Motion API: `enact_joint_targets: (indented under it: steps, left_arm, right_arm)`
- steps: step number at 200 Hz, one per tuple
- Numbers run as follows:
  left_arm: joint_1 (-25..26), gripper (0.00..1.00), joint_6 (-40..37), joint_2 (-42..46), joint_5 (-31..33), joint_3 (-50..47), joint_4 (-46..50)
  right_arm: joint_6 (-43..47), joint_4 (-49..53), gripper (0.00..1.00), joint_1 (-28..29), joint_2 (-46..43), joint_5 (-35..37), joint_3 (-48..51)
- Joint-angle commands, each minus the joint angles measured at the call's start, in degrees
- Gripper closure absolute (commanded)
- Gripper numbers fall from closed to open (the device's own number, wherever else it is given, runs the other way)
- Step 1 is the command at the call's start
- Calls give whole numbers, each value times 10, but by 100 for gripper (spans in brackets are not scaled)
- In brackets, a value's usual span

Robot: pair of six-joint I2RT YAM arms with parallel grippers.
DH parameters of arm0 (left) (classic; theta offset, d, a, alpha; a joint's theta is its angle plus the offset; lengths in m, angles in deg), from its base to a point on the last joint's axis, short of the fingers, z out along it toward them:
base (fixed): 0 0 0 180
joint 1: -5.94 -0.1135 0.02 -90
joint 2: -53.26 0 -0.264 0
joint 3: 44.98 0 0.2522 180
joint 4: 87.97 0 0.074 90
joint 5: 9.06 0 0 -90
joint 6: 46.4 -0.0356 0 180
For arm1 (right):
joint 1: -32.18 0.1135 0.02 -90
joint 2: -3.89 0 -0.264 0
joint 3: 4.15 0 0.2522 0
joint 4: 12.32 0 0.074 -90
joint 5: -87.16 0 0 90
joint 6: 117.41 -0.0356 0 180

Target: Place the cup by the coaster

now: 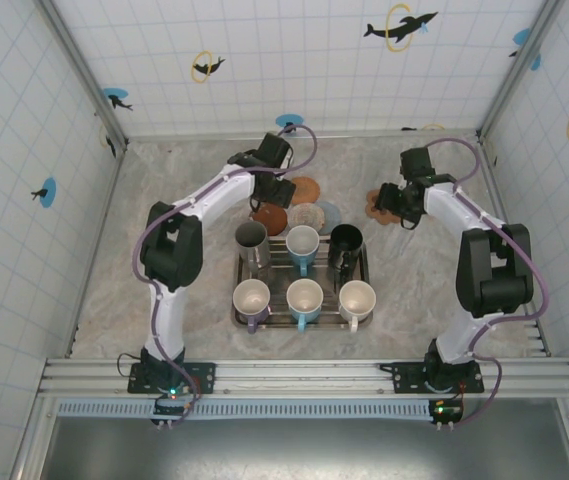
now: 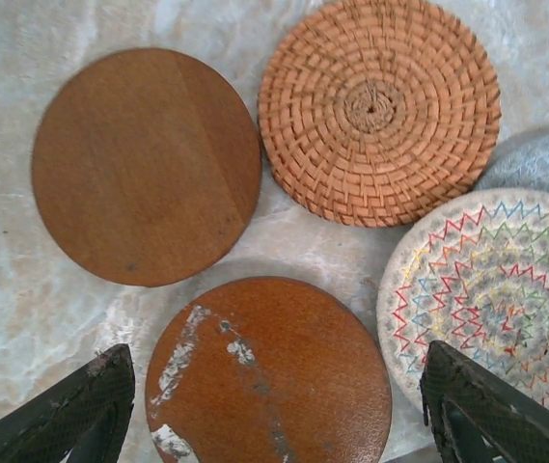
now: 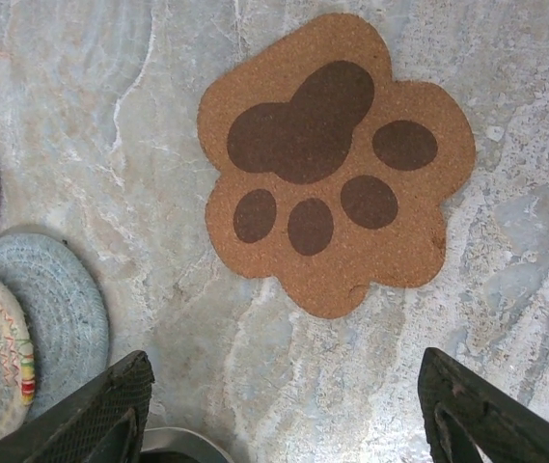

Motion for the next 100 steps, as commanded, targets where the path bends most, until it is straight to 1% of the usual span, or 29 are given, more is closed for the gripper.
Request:
enact_joint_targets:
  steps: [1,100]
  left_arm:
    - [-6,21,-13,-27,-18,29,57]
    - [-14,21,-20,-72,-23,25,64]
  right_arm:
    - [6,20,26,1,-21,9,-21]
    - [4,21,25,11,2,6,-23]
